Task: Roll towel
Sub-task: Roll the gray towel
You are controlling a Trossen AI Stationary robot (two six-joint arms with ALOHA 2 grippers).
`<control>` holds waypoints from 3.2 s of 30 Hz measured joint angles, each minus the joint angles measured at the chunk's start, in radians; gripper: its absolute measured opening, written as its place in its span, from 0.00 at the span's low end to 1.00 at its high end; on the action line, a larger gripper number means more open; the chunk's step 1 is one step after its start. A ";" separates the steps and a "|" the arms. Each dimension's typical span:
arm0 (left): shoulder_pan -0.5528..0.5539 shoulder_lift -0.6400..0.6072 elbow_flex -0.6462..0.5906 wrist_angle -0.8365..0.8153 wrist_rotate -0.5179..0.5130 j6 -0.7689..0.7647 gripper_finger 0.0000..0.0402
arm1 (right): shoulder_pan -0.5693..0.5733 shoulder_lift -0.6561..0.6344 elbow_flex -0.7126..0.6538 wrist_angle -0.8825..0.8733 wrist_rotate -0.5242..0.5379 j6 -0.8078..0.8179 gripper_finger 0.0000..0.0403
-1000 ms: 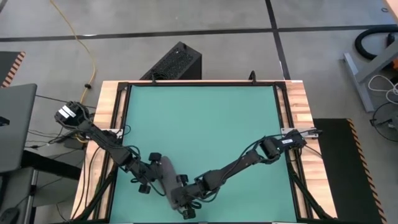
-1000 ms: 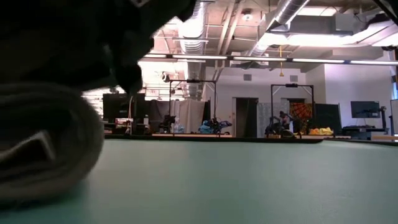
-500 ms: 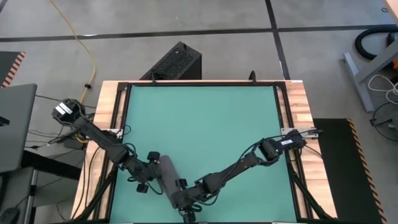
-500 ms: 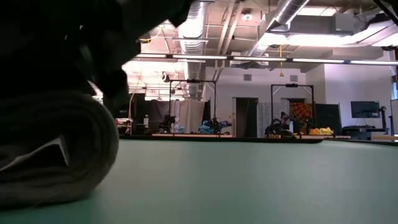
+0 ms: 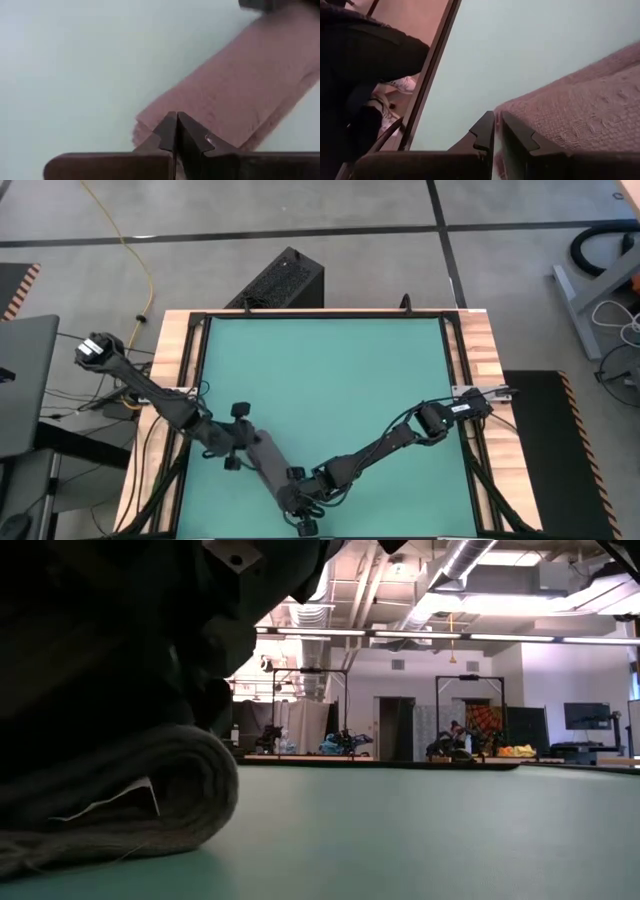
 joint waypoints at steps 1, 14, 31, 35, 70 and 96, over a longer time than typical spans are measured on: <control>0.008 0.010 -0.008 0.012 0.018 -0.001 0.00 | 0.000 0.000 0.000 -0.003 -0.007 0.002 0.15; 0.010 0.084 -0.049 0.040 0.131 -0.058 0.00 | -0.011 -0.133 -0.004 -0.088 0.041 -0.080 0.15; -0.086 0.157 -0.048 0.006 0.114 -0.194 0.00 | -0.026 -0.160 -0.057 -0.246 0.031 -0.044 0.15; -0.104 0.196 -0.047 0.033 0.096 -0.210 0.00 | -0.013 -0.191 -0.055 -0.228 0.162 -0.091 0.15; -0.183 0.097 -0.113 0.253 -0.129 -0.169 0.00 | -0.066 -0.190 -0.093 -0.313 0.062 -0.019 0.15; 0.004 -0.211 -0.054 -0.126 -0.058 -0.152 0.00 | -0.075 -0.219 -0.047 0.004 0.009 -0.100 0.15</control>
